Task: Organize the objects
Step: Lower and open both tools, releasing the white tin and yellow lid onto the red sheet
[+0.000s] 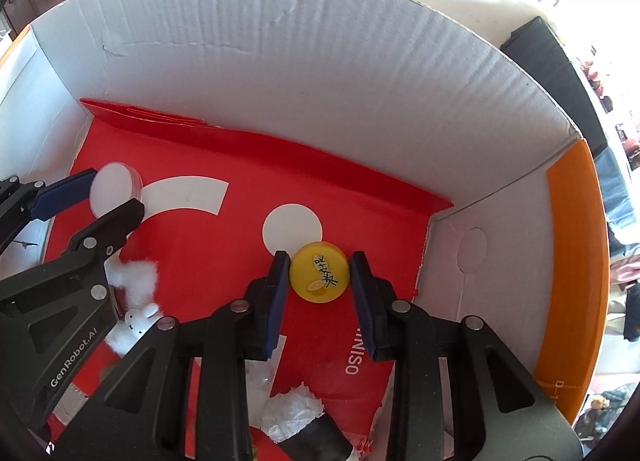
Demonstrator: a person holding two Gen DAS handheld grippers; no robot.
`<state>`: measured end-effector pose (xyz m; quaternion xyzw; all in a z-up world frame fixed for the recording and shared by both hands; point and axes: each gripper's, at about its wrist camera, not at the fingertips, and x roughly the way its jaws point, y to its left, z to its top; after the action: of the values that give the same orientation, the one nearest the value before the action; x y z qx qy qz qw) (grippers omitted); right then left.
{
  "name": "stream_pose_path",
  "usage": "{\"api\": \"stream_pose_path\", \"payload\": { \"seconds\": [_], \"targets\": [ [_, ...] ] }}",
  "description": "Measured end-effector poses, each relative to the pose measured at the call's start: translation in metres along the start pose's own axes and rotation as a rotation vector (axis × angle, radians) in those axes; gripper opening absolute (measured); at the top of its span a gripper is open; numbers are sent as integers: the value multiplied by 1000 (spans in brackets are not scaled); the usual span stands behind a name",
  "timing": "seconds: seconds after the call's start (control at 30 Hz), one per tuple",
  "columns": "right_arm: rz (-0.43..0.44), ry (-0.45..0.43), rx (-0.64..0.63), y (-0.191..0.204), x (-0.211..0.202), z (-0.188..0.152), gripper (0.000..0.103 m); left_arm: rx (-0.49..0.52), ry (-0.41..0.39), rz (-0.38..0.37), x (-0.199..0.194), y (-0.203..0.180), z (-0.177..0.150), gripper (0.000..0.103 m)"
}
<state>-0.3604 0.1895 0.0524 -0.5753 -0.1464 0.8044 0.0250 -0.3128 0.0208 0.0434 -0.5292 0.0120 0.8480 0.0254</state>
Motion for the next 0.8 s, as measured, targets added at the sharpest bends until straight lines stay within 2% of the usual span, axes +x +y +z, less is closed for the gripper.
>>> {"api": "stream_pose_path", "payload": {
  "seconds": [0.67, 0.8],
  "targets": [
    [-4, -1, 11, -9, -5, -10, 31, 3, -1, 4, -10, -9, -9, 45],
    [-4, -3, 17, -12, -7, -13, 31, 7, -17, 9, -17, -10, -14, 50]
  ]
}}
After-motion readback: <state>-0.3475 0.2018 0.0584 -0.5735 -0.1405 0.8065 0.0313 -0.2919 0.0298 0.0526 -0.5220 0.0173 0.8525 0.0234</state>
